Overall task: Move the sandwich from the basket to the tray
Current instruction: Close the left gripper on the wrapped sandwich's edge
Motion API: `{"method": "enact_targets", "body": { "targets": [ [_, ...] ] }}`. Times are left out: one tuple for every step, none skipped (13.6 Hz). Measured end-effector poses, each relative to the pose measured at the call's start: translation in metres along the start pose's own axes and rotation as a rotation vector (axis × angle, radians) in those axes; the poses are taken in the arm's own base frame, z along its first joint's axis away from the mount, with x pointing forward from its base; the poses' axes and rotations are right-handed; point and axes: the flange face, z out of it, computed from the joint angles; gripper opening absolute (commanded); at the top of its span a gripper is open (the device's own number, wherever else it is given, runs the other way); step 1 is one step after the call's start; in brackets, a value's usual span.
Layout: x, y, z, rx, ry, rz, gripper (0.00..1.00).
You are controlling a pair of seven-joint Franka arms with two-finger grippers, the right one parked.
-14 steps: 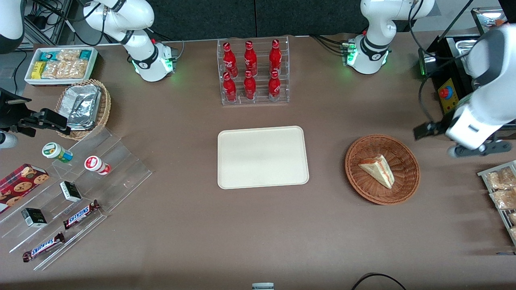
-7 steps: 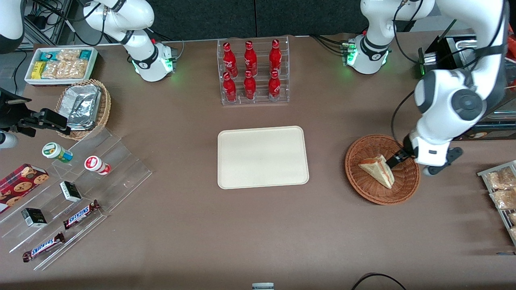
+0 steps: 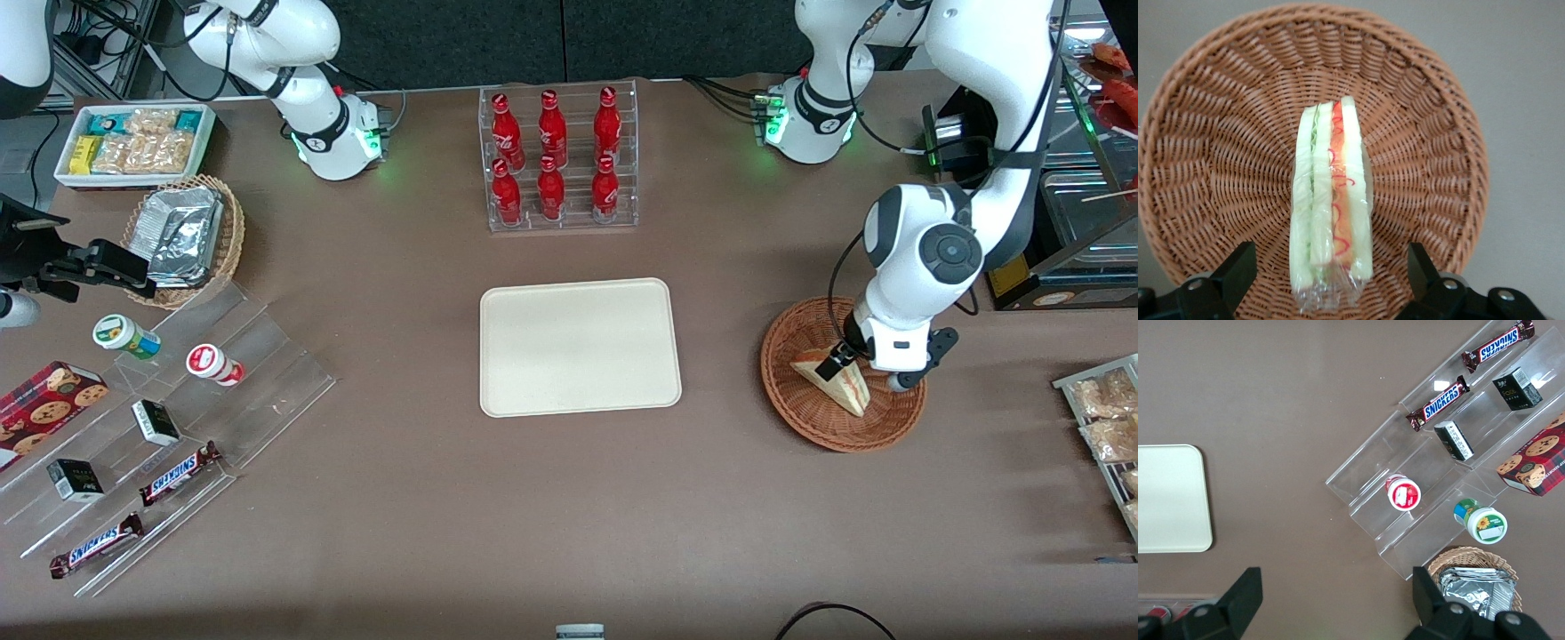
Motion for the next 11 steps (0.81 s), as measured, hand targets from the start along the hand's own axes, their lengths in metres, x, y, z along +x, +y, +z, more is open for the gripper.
{"method": "enact_targets", "body": {
  "targets": [
    [0.0, 0.0, 0.009, -0.003, 0.002, 0.0, 0.58],
    [0.0, 0.0, 0.016, -0.005, 0.004, -0.001, 0.09],
    [0.0, 0.0, 0.022, -0.004, 0.003, -0.001, 0.0],
    [0.0, 0.0, 0.025, -0.003, 0.003, -0.002, 0.0],
    [0.0, 0.0, 0.026, -0.004, 0.003, -0.002, 0.0],
    [0.001, 0.0, 0.025, -0.005, 0.004, -0.004, 0.0],
    [0.002, 0.0, 0.024, -0.007, 0.007, -0.005, 0.0],
    [0.003, 0.001, 0.022, -0.011, 0.01, -0.005, 0.0],
    [0.005, 0.002, 0.017, -0.012, 0.012, -0.006, 0.0],
    [0.007, 0.004, 0.008, 0.001, 0.005, 0.0, 0.0],
    [0.008, 0.008, -0.008, 0.028, -0.005, 0.015, 0.0]
  ]
}}
